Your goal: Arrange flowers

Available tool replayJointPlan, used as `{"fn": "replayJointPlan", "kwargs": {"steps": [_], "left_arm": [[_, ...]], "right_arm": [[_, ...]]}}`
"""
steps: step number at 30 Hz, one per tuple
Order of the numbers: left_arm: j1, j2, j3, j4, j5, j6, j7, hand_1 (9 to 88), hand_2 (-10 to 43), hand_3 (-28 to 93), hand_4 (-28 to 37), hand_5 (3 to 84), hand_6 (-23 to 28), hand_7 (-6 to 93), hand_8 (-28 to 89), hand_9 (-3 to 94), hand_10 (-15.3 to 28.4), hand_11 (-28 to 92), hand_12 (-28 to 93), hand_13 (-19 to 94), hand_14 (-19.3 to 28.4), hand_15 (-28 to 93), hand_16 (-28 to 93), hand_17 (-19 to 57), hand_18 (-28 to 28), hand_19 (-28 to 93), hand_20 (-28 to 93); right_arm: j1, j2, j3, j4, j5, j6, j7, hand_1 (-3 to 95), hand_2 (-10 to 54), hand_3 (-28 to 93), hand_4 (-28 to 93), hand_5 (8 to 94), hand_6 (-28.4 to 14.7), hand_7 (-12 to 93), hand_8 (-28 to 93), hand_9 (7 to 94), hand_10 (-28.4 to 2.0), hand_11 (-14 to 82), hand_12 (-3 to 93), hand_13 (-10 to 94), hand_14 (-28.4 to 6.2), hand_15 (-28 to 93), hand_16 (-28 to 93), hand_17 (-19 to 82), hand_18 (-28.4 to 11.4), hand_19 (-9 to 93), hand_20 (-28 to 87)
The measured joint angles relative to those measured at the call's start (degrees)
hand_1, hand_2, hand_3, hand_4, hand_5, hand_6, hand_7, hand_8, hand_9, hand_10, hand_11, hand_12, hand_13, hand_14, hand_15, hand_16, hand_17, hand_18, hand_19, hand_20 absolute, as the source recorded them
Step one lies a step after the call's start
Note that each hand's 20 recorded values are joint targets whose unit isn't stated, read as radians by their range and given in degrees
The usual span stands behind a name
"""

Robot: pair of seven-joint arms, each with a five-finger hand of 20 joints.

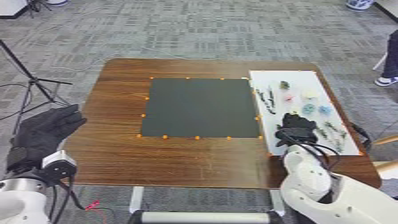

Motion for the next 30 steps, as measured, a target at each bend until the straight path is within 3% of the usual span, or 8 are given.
{"fn": "replayJointPlan", "kwargs": {"steps": [6,17,21,27,30], "left_arm": [[0.2,-0.11,-0.27,0.0,0.0,-0.01,-0.09,26.5,3.9,85,-22.1,54.1,14.0,18.5,-11,45.8,21.3,38,11,33,24.3,56,-10,-5.6,17.9,46,11],[0.7,0.0,-0.42,-0.06,-0.34,0.11,0.45,26.4,4.0,85,-22.1,54.1,14.0,18.5,-11,45.9,21.3,38,11,33,24.3,56,-10,-5.6,17.9,46,11],[1.7,0.46,-0.51,-0.11,-1.24,0.37,1.84,26.5,4.0,85,-22.1,54.1,14.0,18.5,-11,45.9,21.3,38,11,33,24.3,56,-10,-5.6,17.9,46,11],[3.3,1.98,-0.58,-0.15,-3.34,1.24,5.07,26.3,4.0,85,-22.1,54.1,14.1,18.4,-11,45.9,21.3,38,11,33,24.3,56,-10,-5.6,17.9,46,11],[3.9,2.75,-0.79,-0.18,-4.07,1.63,5.89,26.3,4.0,85,-22.2,54.1,14.1,18.5,-11,45.9,21.3,38,11,33,24.2,56,-10,-5.5,17.9,46,11]], "right_arm": [[0.0,-0.4,-0.1,0.3,-1.0,0.3,0.5,60.9,-9.5,71,-28,69.8,1.2,52,-3,82.4,-5.9,26.9,39.3,73,-3.4,59,32,29,-21.5,92,-6],[2.9,0.9,-4.8,0.2,-2.1,3.7,1.9,59.9,-9.5,72,-28,73.7,1.7,49,-2,86.3,-4.6,22.9,40.3,76,-3.4,57,33,30,-22.1,92,-4],[4.2,1.5,-6.4,0.0,-1.3,4.6,1.9,59.6,-9.5,73,-28,74.0,1.8,48,-2,86.8,-4.6,22.5,40.6,77,-3.7,57,33,30,-22.1,92,-4],[7.3,2.6,-9.9,-0.1,0.6,5.5,1.5,59.5,-9.5,73,-28,74.1,1.9,48,-2,87.0,-4.7,22.2,41.1,77,-4.0,57,33,30,-22.2,92,-3],[8.9,3.3,-11.3,-0.2,2.8,5.8,0.8,59.6,-9.5,73,-28,74.2,1.8,48,-1,87.1,-4.9,22.2,41.3,77,-4.2,57,33,30,-22.2,92,-3]]}}
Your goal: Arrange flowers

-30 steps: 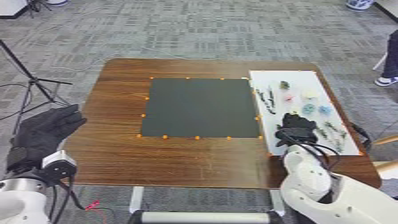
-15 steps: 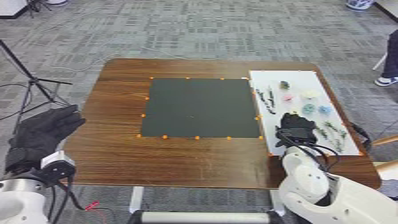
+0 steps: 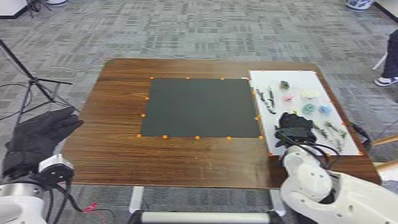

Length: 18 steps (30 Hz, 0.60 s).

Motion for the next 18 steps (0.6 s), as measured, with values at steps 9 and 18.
{"fn": "replayJointPlan", "kwargs": {"steps": [9,18], "left_arm": [[0.7,0.87,-0.2,-0.08,-1.01,0.66,0.93,26.3,4.1,85,-22.3,54.1,14.1,18.3,-11,45.9,21.3,38,11,33,24.3,56,-10,-5.6,17.9,46,11],[1.4,1.23,-0.42,-0.26,-1.54,1.09,1.67,26.4,4.2,85,-22.4,54.1,14.1,18.3,-11,45.9,21.4,38,11,33,24.3,56,-10,-5.6,17.9,46,11]], "right_arm": [[3.7,1.9,-3.7,-0.5,3.0,1.0,-1.9,59.5,-9.5,73,-28,74.7,1.7,48,-1,87.3,-5.0,22.1,41.6,77,-3.9,57,33,30,-22.3,91,-3],[6.4,3.8,-6.1,-1.6,5.8,1.0,-3.4,59.4,-9.5,74,-28,75.0,1.6,47,-1,87.4,-5.1,22.1,41.8,77,-4.0,57,33,30,-22.3,91,-3]]}}
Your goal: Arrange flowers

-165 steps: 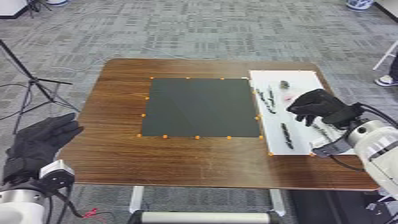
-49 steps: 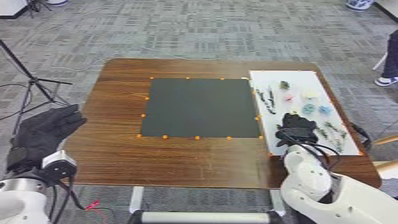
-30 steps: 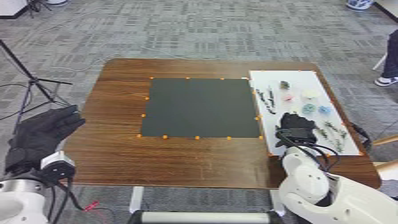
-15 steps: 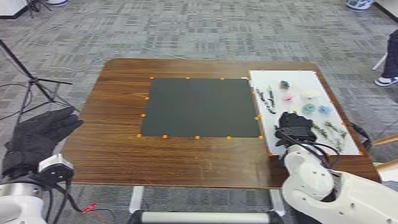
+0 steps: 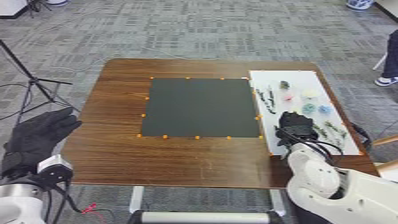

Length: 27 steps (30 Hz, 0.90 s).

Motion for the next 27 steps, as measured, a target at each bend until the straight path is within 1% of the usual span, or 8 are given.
{"fn": "replayJointPlan", "kwargs": {"steps": [8,16,20,27], "left_arm": [[0.6,0.52,0.0,-0.13,-0.89,0.57,1.11,26.3,4.1,85,-22.3,54.1,14.1,18.3,-11,45.8,21.4,38,11,33,24.3,56,-10,-5.6,17.9,46,11],[1.5,1.34,-0.08,-0.36,-1.93,1.22,2.47,26.3,4.2,85,-22.4,54.1,14.1,18.4,-11,45.8,21.5,38,11,33,24.3,56,-10,-5.6,17.9,46,11],[2.4,1.64,-0.65,-0.64,-2.56,1.62,3.07,26.3,4.2,85,-22.4,54.1,14.1,18.3,-11,45.9,21.4,38,11,33,24.3,56,-10,-5.6,17.9,46,11],[3.6,1.71,-1.65,-0.96,-2.88,2.14,3.39,26.3,4.2,85,-22.3,54.2,14.1,18.3,-11,45.8,21.3,38,11,33,24.3,56,-10,-5.6,17.9,46,11]], "right_arm": [[4.3,1.3,-2.8,-0.8,0.6,0.1,-0.7,59.4,-9.5,74,-28,75.2,1.5,47,-1,87.6,-5.1,22.0,41.7,77,-3.9,57,33,30,-22.3,91,-2],[10.1,2.2,-4.6,-1.9,1.8,0.6,-1.6,59.1,-9.5,74,-28,75.4,1.5,47,0,87.8,-5.1,21.9,41.7,77,-4.2,57,33,29,-22.4,91,-2],[13.8,3.3,-6.2,-3.9,5.0,0.9,-3.5,59.2,-9.5,74,-28,75.5,1.4,46,0,87.8,-5.1,21.9,41.8,77,-4.2,57,33,29,-22.4,91,-2],[20.6,4.2,-8.8,-6.7,14.3,1.3,-8.8,59.2,-9.5,74,-28,75.5,1.3,46,0,87.8,-5.2,21.9,41.9,77,-4.5,57,33,29,-22.7,91,-1]]}}
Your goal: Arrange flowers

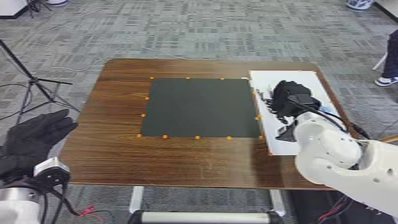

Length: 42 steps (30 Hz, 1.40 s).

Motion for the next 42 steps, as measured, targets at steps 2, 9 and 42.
{"fn": "replayJointPlan", "kwargs": {"steps": [2,9,42], "left_arm": [[0.4,0.0,-0.37,-0.11,-0.05,0.13,0.03,26.3,4.3,85,-22.3,54.2,14.1,18.3,-11,45.8,21.3,38,11,33,24.3,56,-10,-5.6,17.9,46,11],[1.2,0.0,-0.94,-0.35,-0.07,0.44,0.1,26.3,4.3,85,-22.3,54.1,14.1,18.4,-11,45.9,21.4,38,11,33,24.3,56,-10,-5.6,17.9,46,11],[-1.9,-0.93,-0.67,0.14,3.12,-0.67,-3.36,26.4,4.3,85,-22.1,56.5,14.4,20.9,-11,48.2,21.8,44,13,35,24.2,60,-10,-5.0,17.9,47,12]], "right_arm": [[2.6,-0.2,-2.1,-0.3,1.5,0.0,-0.9,59.2,-9.5,74,-28,75.5,1.3,46,0,87.8,-5.2,21.9,41.9,77,-4.5,57,33,29,-22.7,91,-1],[9.5,-2.4,-6.6,-0.4,7.2,0.0,-4.2,59.2,-9.5,74,-28,75.4,1.3,46,0,87.8,-5.2,21.9,41.9,77,-4.5,58,33,29,-22.6,91,-1],[14.9,-28.9,-9.8,11.0,8.0,3.0,-2.8,58.7,-9.5,75,-28,75.8,1.3,46,0,88.4,-4.8,21.9,41.6,78,-4.5,58,32,29,-22.7,90,-1]]}}
